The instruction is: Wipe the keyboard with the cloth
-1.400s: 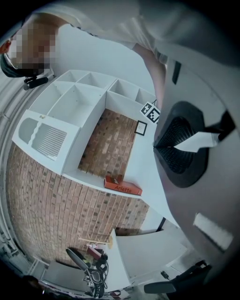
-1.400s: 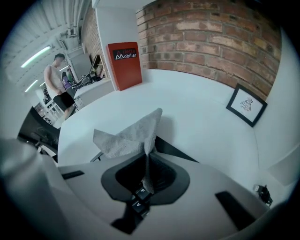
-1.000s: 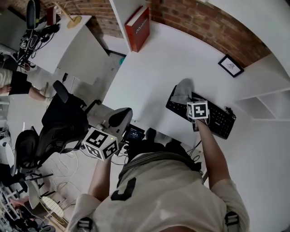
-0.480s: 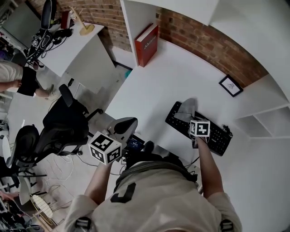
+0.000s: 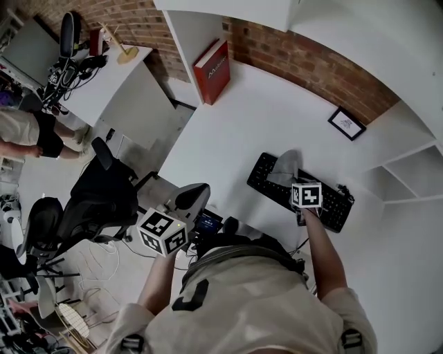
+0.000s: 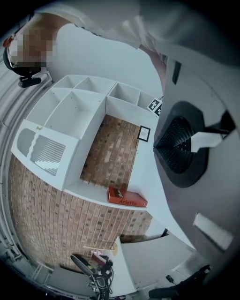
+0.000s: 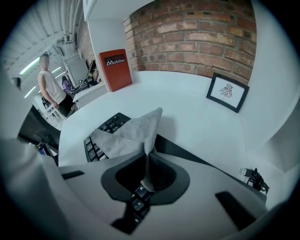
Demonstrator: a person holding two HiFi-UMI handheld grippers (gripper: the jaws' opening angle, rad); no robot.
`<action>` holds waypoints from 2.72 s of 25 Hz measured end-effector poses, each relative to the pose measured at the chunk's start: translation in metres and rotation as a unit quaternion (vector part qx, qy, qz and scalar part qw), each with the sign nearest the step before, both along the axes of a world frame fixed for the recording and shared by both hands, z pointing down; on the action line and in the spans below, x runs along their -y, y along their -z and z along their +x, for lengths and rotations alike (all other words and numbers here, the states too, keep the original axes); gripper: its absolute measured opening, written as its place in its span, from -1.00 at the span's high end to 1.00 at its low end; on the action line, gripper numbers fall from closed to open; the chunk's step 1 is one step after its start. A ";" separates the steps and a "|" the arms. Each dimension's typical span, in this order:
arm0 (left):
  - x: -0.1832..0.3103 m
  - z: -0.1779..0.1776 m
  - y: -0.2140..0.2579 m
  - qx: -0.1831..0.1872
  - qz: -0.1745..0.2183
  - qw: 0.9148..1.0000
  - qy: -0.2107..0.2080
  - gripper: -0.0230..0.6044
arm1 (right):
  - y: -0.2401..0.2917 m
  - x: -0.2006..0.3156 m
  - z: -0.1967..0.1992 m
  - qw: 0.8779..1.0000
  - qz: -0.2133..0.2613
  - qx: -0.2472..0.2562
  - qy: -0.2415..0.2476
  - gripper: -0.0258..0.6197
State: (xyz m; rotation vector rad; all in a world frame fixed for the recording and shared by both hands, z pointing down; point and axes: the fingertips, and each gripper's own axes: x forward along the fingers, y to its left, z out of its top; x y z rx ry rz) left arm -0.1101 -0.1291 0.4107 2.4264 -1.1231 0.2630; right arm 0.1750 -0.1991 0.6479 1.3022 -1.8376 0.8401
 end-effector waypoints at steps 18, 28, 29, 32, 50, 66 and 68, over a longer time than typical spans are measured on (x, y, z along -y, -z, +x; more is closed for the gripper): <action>-0.012 -0.018 0.000 -0.020 0.017 1.000 0.013 0.92 | -0.003 -0.008 0.023 0.999 -0.004 -0.053 0.004 0.88; -0.004 -0.049 -0.005 -0.052 0.016 0.998 -0.021 0.92 | -0.008 -0.008 0.022 0.993 0.019 -0.115 -0.020 0.88; -0.005 -0.054 -0.007 -0.050 0.012 0.998 -0.021 0.92 | -0.011 -0.008 0.017 0.994 0.018 -0.109 -0.020 0.88; -0.007 -0.049 -0.005 -0.067 -0.011 0.997 -0.032 0.91 | -0.007 -0.016 0.028 0.994 0.001 -0.105 -0.043 0.88; -0.036 0.066 0.026 -0.125 -0.017 0.991 -0.034 0.92 | 0.002 -0.059 0.116 0.994 0.001 -0.098 -0.049 0.88; -0.074 0.148 0.019 -0.129 -0.024 0.991 -0.041 0.92 | 0.004 -0.085 0.180 0.992 0.017 -0.118 -0.029 0.88; -0.073 0.151 0.018 -0.129 -0.026 0.990 -0.043 0.92 | 0.005 -0.090 0.189 0.992 0.016 -0.123 -0.034 0.88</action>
